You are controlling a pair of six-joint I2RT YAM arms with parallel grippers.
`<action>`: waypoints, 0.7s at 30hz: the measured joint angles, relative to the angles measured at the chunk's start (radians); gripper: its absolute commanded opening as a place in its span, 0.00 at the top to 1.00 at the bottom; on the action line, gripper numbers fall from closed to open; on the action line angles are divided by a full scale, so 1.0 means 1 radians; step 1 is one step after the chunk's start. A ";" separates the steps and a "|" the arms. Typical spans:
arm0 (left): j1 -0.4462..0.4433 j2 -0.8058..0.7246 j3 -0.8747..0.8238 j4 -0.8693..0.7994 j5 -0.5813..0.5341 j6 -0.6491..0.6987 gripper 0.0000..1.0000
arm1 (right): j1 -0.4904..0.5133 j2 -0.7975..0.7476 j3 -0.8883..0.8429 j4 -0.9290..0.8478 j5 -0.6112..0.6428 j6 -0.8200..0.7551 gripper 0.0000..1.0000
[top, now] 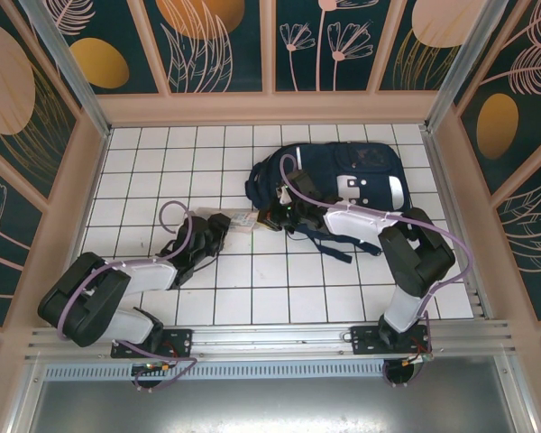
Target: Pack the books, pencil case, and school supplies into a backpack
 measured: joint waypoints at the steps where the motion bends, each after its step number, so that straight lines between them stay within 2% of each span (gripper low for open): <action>1: 0.003 0.000 0.000 0.000 -0.001 0.000 0.73 | 0.001 0.000 0.000 0.000 0.000 0.000 1.00; 6: 0.008 0.000 0.007 0.000 -0.009 -0.014 0.94 | 0.009 0.000 0.000 -0.014 0.001 -0.008 1.00; 8: 0.008 -0.007 0.024 -0.002 -0.014 -0.013 0.98 | 0.013 0.000 0.000 -0.038 0.007 -0.011 0.90; 9: 0.008 -0.014 0.033 -0.005 -0.016 -0.008 1.00 | 0.014 0.000 0.000 -0.046 0.011 -0.016 0.87; 12: 0.008 -0.037 0.057 -0.046 -0.023 0.016 1.00 | 0.015 0.000 0.011 -0.074 0.031 -0.051 0.79; 17: 0.008 -0.076 0.106 -0.183 -0.035 0.090 1.00 | 0.018 0.000 0.129 -0.229 0.138 -0.168 0.55; 21: 0.008 -0.115 0.177 -0.331 -0.052 0.182 1.00 | 0.016 0.000 0.292 -0.351 0.278 -0.298 0.52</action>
